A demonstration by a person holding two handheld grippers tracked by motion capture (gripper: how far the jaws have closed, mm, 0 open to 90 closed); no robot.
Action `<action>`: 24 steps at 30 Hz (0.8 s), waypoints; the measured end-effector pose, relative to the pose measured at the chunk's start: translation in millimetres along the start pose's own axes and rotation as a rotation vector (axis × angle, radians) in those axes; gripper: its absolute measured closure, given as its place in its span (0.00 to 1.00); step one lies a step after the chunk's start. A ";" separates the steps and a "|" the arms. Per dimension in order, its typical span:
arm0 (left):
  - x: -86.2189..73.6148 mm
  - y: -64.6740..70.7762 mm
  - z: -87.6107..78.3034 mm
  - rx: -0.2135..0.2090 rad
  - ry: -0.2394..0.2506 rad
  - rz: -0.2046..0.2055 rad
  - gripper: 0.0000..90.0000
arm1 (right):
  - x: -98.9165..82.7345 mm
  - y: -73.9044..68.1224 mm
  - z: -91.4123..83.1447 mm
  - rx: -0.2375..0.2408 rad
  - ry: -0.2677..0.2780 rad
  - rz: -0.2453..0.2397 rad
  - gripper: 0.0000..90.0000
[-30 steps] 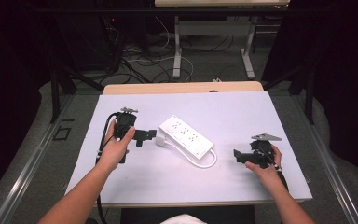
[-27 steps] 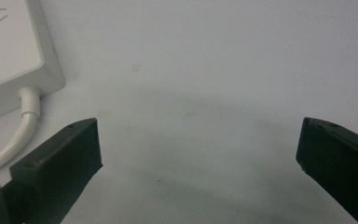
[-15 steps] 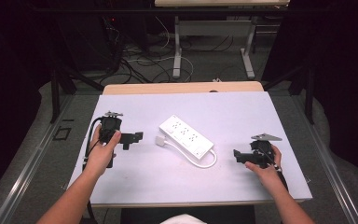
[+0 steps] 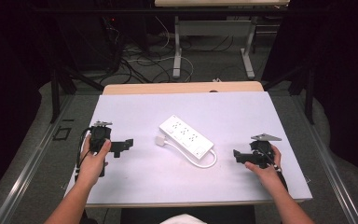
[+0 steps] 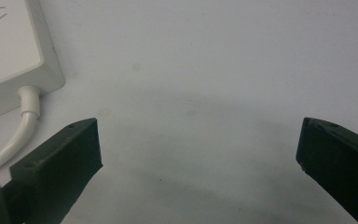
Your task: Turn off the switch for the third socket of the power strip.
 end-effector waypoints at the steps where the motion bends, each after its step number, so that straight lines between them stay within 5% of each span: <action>1: -2.6 -1.8 1.0 0.016 0.007 -0.002 0.01 | 0.1 -0.3 -0.1 0.000 0.000 0.004 0.00; 13: -30.6 -23.0 10.6 0.051 0.010 -0.036 0.01 | 0.3 0.6 -0.5 0.000 0.004 0.003 0.00; 24: -44.3 -37.1 16.4 0.086 0.028 -0.018 0.01 | 0.3 0.8 -0.6 0.000 0.005 0.003 0.00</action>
Point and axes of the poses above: each handheld gripper's, and its own axes: z roughly forward along the jaws, x roughly out of its top, y roughly to its right, the point moved 4 cm from there along z, roughly forward along the jaws, and after that the axes turned 6 degrees about -x, right-handed, at the moved point
